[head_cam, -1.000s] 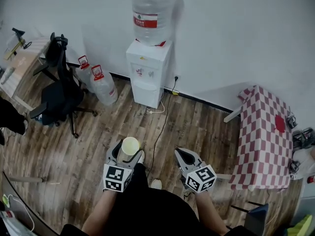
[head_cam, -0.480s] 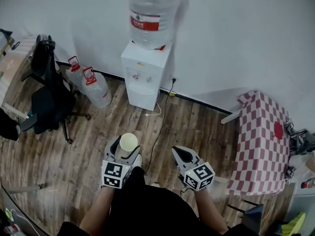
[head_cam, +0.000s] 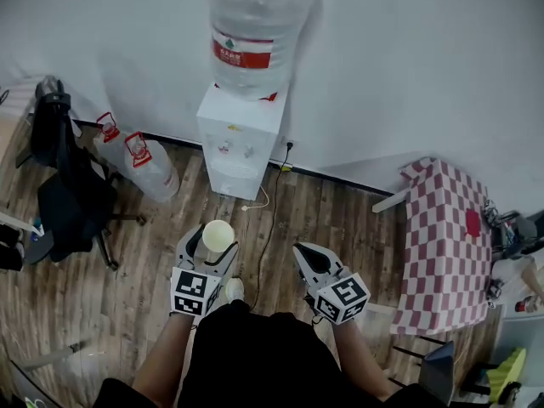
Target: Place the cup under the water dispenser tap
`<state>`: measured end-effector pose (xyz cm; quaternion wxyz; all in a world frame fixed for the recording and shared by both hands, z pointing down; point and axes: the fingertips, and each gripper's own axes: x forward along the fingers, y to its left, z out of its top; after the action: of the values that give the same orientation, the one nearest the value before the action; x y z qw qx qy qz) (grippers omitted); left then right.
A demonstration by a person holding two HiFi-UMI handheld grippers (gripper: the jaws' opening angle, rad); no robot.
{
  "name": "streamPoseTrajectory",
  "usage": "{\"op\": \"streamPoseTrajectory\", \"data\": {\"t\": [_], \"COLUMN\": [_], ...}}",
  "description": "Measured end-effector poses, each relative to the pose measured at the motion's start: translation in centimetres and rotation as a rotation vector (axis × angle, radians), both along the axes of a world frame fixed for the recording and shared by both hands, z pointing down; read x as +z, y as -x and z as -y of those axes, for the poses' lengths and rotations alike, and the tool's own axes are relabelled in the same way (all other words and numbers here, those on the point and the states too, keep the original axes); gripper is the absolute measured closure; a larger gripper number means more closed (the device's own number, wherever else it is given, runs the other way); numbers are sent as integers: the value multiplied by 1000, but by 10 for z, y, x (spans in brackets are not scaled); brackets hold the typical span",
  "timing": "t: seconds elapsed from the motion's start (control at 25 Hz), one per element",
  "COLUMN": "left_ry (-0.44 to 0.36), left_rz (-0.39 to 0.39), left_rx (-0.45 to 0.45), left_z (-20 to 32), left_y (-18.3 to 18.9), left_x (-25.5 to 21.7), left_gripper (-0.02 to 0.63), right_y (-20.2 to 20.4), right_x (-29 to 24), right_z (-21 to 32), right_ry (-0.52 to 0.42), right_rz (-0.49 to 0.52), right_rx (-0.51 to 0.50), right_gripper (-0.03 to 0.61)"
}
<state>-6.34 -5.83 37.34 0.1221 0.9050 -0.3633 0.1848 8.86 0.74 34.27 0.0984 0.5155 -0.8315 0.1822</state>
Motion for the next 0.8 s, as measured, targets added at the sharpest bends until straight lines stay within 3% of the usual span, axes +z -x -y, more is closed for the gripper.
{"op": "streamPoseTrajectory", "data": {"t": [0.32,0.56,0.8], "left_ry": [25,65,113], "left_rz": [-18,-36,-16], "left_rx": [58,35,-26], "left_z": [30,33,33], "left_y": [3,4,11], "left_x": [12,27,51], "left_gripper": [255,255,255], "right_y": [14,11,16], "right_x": [10,20,30], "right_z": [17,24,41], "right_ry": [33,72,96], "right_rz": [-17,-29,-19], "right_rx": [33,26,-46], "right_gripper": [568,568,568]}}
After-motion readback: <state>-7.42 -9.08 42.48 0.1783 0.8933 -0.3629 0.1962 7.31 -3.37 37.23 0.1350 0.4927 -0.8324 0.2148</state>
